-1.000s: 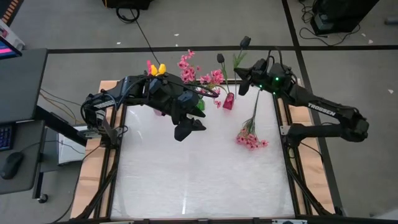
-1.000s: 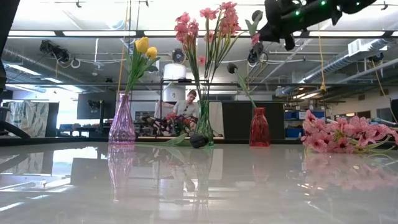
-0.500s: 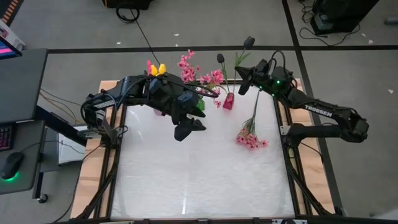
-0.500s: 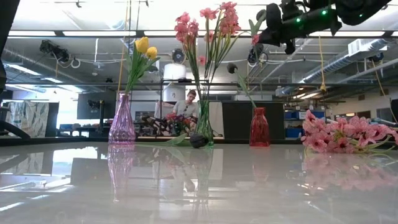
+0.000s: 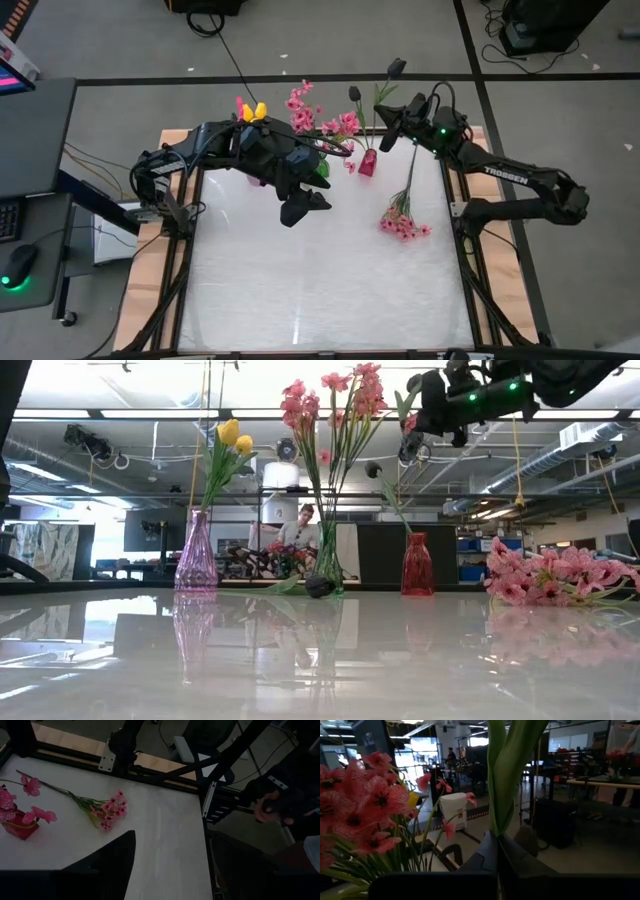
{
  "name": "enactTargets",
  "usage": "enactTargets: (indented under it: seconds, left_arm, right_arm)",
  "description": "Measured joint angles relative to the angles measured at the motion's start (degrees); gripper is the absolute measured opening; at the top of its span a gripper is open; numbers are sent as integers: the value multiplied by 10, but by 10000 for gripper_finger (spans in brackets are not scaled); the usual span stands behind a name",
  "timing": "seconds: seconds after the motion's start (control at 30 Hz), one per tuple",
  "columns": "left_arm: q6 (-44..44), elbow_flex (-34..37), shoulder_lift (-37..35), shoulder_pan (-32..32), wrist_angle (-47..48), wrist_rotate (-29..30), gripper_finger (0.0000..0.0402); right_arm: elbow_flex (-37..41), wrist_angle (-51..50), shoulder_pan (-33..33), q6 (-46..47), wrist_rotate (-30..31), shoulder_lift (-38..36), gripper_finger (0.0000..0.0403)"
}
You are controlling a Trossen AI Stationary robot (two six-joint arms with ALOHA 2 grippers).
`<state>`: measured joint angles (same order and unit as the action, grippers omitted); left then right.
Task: Sort flowers into vase by color
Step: Put the right black flower into the red vase
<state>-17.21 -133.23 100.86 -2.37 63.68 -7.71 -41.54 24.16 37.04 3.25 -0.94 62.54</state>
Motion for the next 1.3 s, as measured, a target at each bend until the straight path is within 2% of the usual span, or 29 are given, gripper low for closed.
enactTargets:
  seconds: [0.37,0.97,1.3]
  left_arm:
    - [0,0,0,0,0,0,268]
    - [0,0,0,0,0,0,268]
    - [0,0,0,0,0,0,268]
  right_arm:
    - [0,7,0,6,-8,30,4]
    - [0,-49,0,-19,-8,30,4]
    - [21,-33,0,-27,-6,29,4]
